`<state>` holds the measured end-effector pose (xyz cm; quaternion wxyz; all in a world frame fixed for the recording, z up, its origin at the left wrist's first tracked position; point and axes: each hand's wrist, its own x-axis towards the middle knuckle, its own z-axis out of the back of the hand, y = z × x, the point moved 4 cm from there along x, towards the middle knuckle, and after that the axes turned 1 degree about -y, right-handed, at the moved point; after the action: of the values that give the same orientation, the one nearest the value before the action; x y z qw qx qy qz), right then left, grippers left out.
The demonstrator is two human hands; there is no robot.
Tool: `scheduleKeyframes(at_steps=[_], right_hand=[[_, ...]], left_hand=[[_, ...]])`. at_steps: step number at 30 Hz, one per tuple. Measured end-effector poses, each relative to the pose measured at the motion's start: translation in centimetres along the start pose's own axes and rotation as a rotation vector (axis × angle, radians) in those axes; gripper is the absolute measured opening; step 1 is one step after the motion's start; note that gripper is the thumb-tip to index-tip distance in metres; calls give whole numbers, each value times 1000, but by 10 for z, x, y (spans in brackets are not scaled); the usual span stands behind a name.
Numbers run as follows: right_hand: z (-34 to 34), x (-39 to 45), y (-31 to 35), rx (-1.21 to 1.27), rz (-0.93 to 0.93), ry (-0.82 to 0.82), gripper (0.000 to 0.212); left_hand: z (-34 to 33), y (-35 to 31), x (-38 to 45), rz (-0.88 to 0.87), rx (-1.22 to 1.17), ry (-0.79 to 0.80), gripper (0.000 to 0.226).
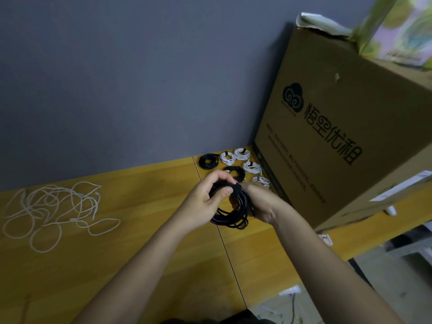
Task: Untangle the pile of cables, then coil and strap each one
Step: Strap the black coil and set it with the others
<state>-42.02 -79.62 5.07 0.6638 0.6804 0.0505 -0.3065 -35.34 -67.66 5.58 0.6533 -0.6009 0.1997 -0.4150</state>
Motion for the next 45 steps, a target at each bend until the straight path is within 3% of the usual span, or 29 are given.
scheduleKeyframes(at_steps=[2,4,5,7,9,13,19,28,32,39,45], right_hand=[[8,2,-1,-94,99,-190,15],[21,-4,2,-119,340,-460,17],[23,-11,4,-95,472,-496,19],[16,-24,7,-149,659,-398,19],[4,-31,2,-372,728,-299,19],[-3,-36,-4,-762,901,-469,20],[1,-35,-10,-789,876,-379,21],[-1,-43,-12,-636,1109,-631,12],[6,-36,-13,-363,975,-691,5],[10,-23,-22,-37,673,-658,21],[17,-20,-55,-504,777,-666,18]], left_hand=[[-1,3,0,35,-16,-17,16],[-1,6,2,58,23,-46,19],[-1,8,3,71,37,-59,19],[-2,10,5,102,30,-85,18],[-4,13,7,135,-9,-116,16],[-7,20,9,205,21,-147,17],[-10,30,8,353,-199,-208,15],[-15,17,13,325,-255,-227,13],[-22,14,14,279,-193,-219,16],[-30,30,7,308,-167,-249,18],[-52,54,2,377,-201,-245,18]])
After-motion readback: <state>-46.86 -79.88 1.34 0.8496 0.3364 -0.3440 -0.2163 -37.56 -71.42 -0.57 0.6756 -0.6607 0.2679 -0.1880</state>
